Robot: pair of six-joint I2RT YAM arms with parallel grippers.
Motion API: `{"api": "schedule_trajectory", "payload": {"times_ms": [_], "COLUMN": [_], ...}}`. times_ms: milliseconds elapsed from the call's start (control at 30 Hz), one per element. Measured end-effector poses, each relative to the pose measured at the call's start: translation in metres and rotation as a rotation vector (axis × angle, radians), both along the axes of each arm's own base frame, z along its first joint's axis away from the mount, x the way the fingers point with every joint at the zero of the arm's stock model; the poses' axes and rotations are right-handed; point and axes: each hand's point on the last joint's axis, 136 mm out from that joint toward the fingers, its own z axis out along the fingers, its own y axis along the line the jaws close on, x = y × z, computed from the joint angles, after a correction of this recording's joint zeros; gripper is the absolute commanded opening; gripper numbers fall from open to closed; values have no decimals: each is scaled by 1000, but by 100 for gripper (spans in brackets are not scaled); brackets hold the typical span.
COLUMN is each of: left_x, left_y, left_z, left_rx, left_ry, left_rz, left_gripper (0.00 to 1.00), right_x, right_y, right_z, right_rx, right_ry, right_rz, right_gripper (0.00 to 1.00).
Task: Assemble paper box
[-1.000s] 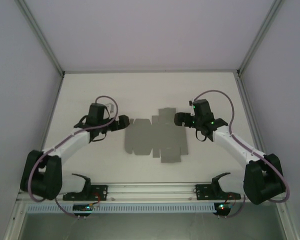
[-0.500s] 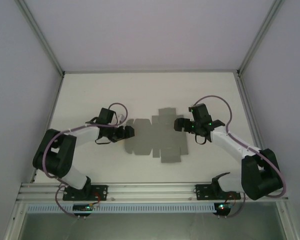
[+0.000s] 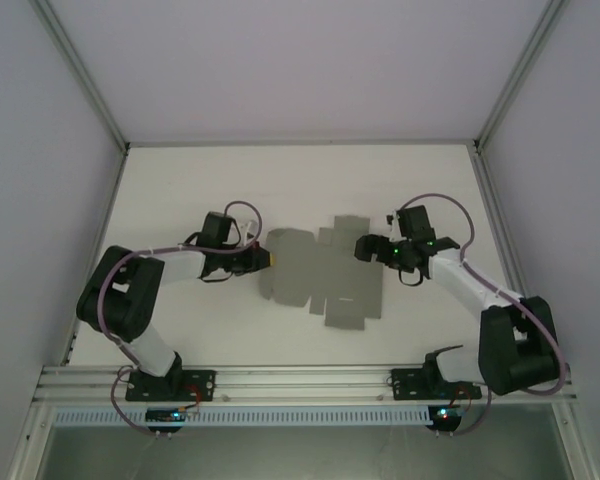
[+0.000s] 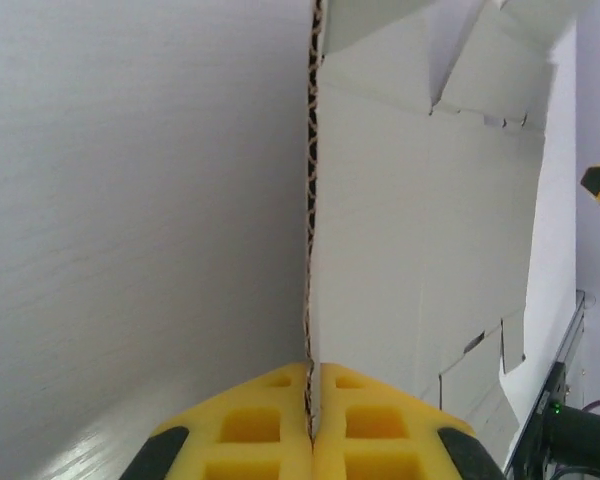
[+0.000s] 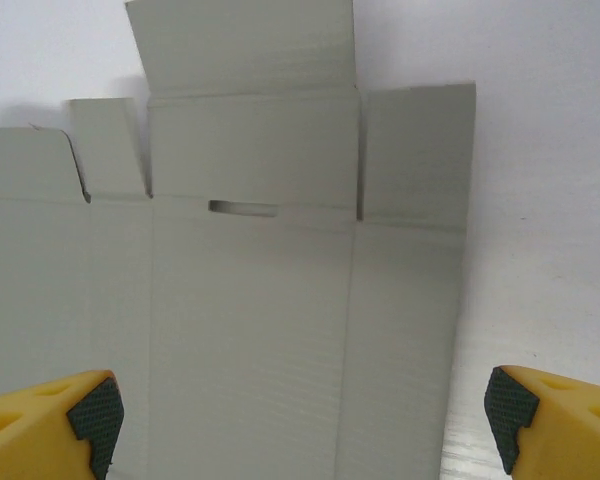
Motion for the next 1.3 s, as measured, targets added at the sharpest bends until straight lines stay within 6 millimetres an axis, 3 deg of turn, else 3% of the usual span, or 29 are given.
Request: {"api": "schedule_trajectory", "payload": {"times_ms": [167, 400, 500, 567, 633, 767, 800, 867, 900, 933, 967, 1000, 1133, 1300], "left_x": [6, 3, -8, -17, -22, -26, -25, -24, -23, -23, -23, -22, -14, -15], "left_y": [1, 16, 19, 19, 20, 26, 28, 29, 30, 31, 31, 33, 52, 84], "left_z": [46, 153, 184, 199, 207, 213, 214, 214, 214, 213, 211, 208, 177, 125], "left_rx": [-101, -278, -327, -353, -363, -357, -356, -353, -350, -348, -340, -327, -178, 61], "left_ry": [-89, -315, -374, -402, -423, -437, -441, -443, -443, -442, -438, -431, -378, -267], "left_rz": [26, 70, 59, 46, 39, 56, 64, 73, 77, 82, 88, 99, 221, 343], "left_gripper": [0, 0, 0, 0, 0, 0, 0, 0, 12, 42, 89, 100, 100, 100], "right_x": [-4, -18, -24, -28, -29, -25, -24, -23, -23, -22, -22, -22, -22, -26], "right_y": [-6, -2, 6, 11, 14, 17, 17, 20, 20, 20, 20, 20, 22, 32], "right_z": [29, 77, 87, 92, 96, 108, 111, 118, 119, 120, 120, 120, 111, 70], "right_rx": [96, 268, 331, 365, 389, 412, 419, 426, 424, 420, 414, 407, 344, 169], "right_ry": [-54, -164, -178, -183, -189, -218, -226, -246, -255, -265, -272, -276, -278, -206], "right_rz": [28, 127, 183, 215, 236, 276, 285, 311, 318, 324, 329, 333, 358, 422], "right_gripper": [93, 84, 79, 71, 53, 7, 0, 0, 0, 0, 0, 0, 0, 0]}}
